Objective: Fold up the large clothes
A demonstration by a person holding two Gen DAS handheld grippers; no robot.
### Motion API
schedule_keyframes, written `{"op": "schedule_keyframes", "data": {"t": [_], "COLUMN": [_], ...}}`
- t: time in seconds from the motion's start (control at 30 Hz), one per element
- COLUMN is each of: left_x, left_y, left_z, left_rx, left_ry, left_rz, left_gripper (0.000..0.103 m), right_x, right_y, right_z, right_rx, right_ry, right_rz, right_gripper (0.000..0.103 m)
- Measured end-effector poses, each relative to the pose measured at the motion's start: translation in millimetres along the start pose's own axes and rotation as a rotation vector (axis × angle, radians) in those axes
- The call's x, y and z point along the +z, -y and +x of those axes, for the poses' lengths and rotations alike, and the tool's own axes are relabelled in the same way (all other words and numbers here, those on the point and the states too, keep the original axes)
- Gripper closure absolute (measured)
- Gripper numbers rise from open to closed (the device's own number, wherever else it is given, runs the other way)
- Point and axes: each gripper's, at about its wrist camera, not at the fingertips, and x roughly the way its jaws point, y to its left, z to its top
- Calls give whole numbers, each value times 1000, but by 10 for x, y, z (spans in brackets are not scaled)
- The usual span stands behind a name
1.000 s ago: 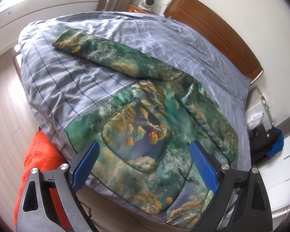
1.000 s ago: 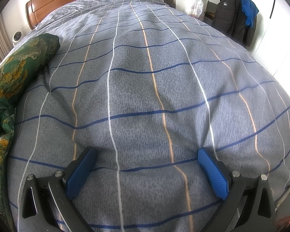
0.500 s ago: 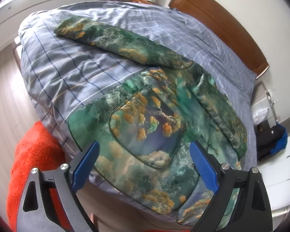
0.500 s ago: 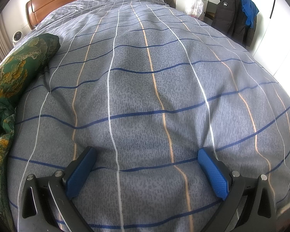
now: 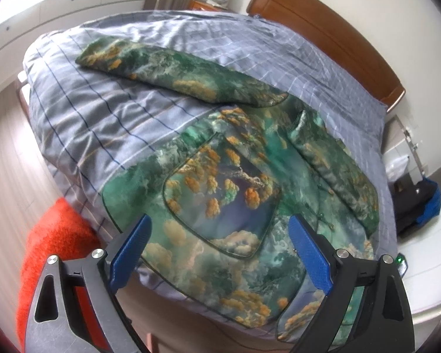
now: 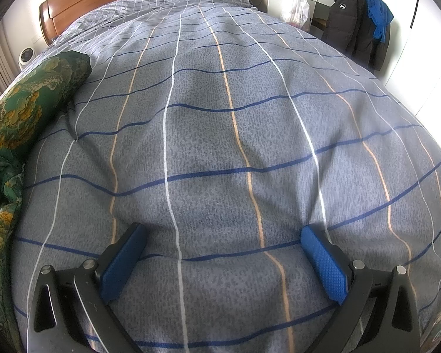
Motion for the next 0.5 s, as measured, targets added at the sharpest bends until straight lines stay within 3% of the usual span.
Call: {"op": "schedule_keyframes", "data": {"t": [0.5], "left_x": [-23], "left_y": [94], "left_z": [-32], "left_rx": [-2], "left_ry": [7], "left_rz": [48], "left_gripper": [8], "right_x": [0], "right_y": [0], "right_z": [0], "right_rx": [0], "right_ry": [0], "right_rz": [0], "right_gripper": [0]}}
